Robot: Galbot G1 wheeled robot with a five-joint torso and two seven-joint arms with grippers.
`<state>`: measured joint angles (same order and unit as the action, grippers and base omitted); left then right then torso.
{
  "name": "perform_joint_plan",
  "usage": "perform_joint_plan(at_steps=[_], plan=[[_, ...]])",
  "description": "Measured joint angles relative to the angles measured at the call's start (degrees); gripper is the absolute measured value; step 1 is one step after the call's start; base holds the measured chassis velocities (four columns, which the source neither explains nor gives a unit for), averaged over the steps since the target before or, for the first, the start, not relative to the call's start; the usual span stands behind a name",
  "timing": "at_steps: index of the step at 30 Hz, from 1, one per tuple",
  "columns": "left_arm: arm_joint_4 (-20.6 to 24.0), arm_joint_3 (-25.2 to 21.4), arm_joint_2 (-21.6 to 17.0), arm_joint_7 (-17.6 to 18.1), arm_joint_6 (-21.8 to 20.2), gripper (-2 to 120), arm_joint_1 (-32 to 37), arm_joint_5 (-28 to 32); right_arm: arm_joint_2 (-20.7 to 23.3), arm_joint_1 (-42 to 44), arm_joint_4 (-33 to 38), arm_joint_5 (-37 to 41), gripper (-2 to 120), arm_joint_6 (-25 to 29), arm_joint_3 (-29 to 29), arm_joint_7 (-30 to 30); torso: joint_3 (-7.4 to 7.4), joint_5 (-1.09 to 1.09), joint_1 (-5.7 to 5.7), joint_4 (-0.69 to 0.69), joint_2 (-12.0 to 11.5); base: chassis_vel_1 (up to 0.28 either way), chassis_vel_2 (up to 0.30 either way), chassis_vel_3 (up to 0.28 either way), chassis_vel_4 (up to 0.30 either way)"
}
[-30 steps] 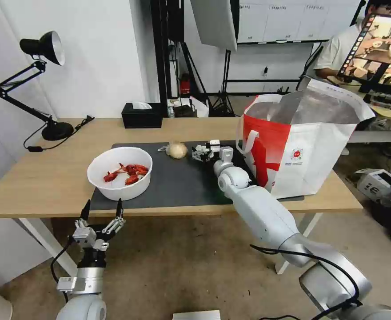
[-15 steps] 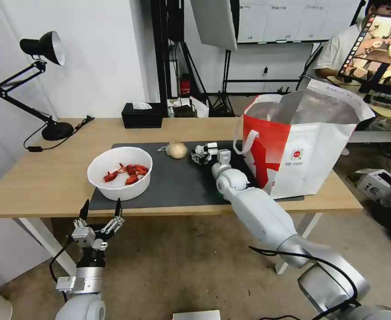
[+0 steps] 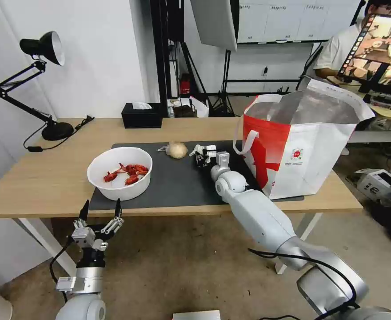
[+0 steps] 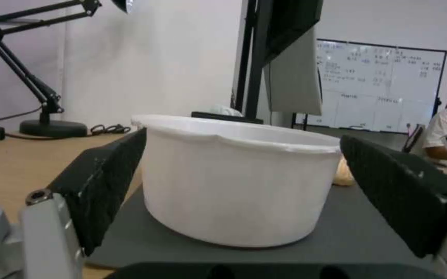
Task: Pick up the trash from the table and place it into the takeout bag.
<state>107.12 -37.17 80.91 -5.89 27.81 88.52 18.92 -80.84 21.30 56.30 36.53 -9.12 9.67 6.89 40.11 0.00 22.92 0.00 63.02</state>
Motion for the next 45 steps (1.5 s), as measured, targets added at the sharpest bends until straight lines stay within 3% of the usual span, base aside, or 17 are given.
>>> perform_joint_plan(at_steps=[2, 11, 26, 39, 45], plan=[[-0.09, 0.01, 0.00, 0.00, 0.00, 100, -0.08, 0.00, 0.01, 0.03, -0.01, 0.00, 0, 0.00, -0.04, -0.01, 0.00, 0.00, 0.00, 0.00, 0.00, 0.000, 0.000, 0.000, 0.000], [-0.35, 0.03, 0.06, 0.00, 0.02, 100, -0.23, 0.00, 0.49, 0.46, 0.97, -0.22, 0, 0.04, -0.32, -0.07, 0.00, 0.00, 0.00, 0.00, 0.00, 0.000, 0.000, 0.000, 0.000], [-0.30, 0.18, -0.07, 0.03, -0.01, 100, -0.65, 0.05, 3.48, 1.78, 9.21, -1.13, 0, 0.45, -0.14, -0.37, 0.00, 0.01, 0.00, 0.00, 0.00, 0.000, 0.000, 0.000, 0.000], [0.22, 0.02, -0.44, 0.09, -0.11, 100, -0.48, 0.26, 5.98, 2.59, 25.58, -0.69, 0, 0.45, 2.03, -1.01, 0.00, 0.00, 0.00, 0.00, 0.00, 0.000, 0.000, 0.000, 0.000], [0.46, 0.36, -0.33, 0.12, -0.25, 100, -0.49, 0.22, 7.08, 3.25, 35.91, -3.03, 0, 0.43, -1.12, -0.66, 0.00, 0.00, 0.00, 0.00, 0.00, 0.000, 0.000, 0.000, 0.000]])
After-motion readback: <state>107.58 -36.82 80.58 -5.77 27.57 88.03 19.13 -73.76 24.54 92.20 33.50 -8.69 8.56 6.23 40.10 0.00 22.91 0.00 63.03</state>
